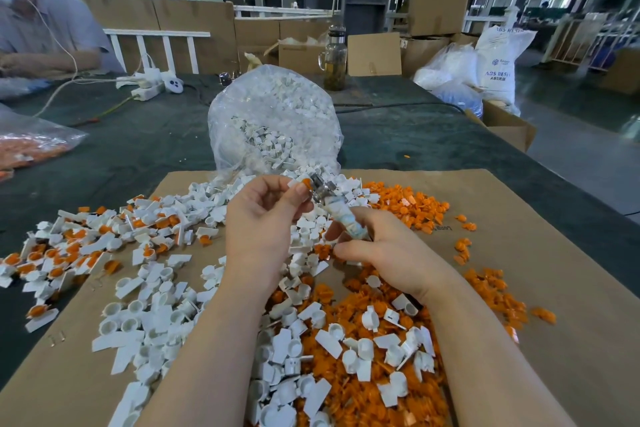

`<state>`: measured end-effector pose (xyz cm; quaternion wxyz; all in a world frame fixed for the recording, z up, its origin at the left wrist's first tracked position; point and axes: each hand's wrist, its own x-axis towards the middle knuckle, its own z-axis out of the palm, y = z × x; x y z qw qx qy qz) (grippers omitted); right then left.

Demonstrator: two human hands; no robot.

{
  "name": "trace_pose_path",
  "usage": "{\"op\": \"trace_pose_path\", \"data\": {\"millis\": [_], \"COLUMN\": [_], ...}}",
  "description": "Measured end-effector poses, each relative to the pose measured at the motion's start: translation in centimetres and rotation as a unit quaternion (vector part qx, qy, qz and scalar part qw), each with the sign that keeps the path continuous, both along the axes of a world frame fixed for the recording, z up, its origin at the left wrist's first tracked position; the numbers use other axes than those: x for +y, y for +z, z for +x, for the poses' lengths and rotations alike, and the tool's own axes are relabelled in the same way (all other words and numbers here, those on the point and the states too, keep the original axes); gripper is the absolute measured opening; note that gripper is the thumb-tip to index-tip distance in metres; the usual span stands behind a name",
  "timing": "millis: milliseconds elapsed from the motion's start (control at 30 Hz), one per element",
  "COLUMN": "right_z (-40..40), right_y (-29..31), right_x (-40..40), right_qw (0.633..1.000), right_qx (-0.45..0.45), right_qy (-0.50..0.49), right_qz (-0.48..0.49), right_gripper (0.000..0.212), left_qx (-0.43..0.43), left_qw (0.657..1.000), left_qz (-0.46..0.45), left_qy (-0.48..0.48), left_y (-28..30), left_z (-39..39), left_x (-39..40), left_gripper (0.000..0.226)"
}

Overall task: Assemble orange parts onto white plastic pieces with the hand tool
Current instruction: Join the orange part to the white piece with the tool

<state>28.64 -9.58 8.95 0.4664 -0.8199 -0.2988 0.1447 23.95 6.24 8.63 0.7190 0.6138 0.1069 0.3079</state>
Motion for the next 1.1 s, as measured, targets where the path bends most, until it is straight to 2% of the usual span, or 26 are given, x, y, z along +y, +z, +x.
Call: {"op": "trace_pose_path", "data": {"millis": [133, 333, 500, 733, 833, 933, 1000, 1100], "right_z": [0.1, 0.4, 0.5, 0.5, 0.4, 0.6, 0.5, 0.4], "right_y": [-0.5, -1.0, -1.2, -1.1, -0.8, -0.7, -0.6, -0.4], "right_x": [0.5, 1.3, 1.6, 1.7, 1.3, 0.5, 0.1, 0.0], "right_qw": [0.996, 0.972, 0.967, 0.967, 0.976, 0.990, 0.996, 0.999], "right_qx": [-0.054, -0.148, -0.166, -0.163, -0.133, -0.065, -0.035, -0.030], "right_qy": [-0.052, -0.142, -0.172, -0.178, -0.150, -0.088, -0.049, -0.017], "right_qz": [0.037, 0.118, 0.090, 0.085, 0.091, 0.084, 0.065, 0.037], "right_gripper": [0.010, 0.009, 0.017, 0.015, 0.011, 0.005, 0.007, 0.016], "left_qx": [0.039, 0.096, 0.104, 0.095, 0.086, 0.058, 0.026, -0.019], "left_qw": [0.996, 0.973, 0.963, 0.957, 0.966, 0.988, 0.996, 0.999], "left_qz": [0.064, 0.195, 0.236, 0.260, 0.234, 0.137, 0.080, 0.041], "left_qy": [0.044, 0.076, 0.079, 0.082, 0.073, 0.044, 0.023, 0.000], "left_y": [-0.2, -0.4, -0.6, -0.6, -0.6, -0.4, -0.3, -0.2], "left_z": [0.0, 0.1, 0.1, 0.1, 0.1, 0.1, 0.0, -0.2], "left_x": [-0.3, -1.3, -1.7, -1.8, -1.8, -1.1, -0.5, -0.2], "left_gripper": [0.011, 0.018, 0.017, 0.017, 0.019, 0.014, 0.011, 0.010]}}
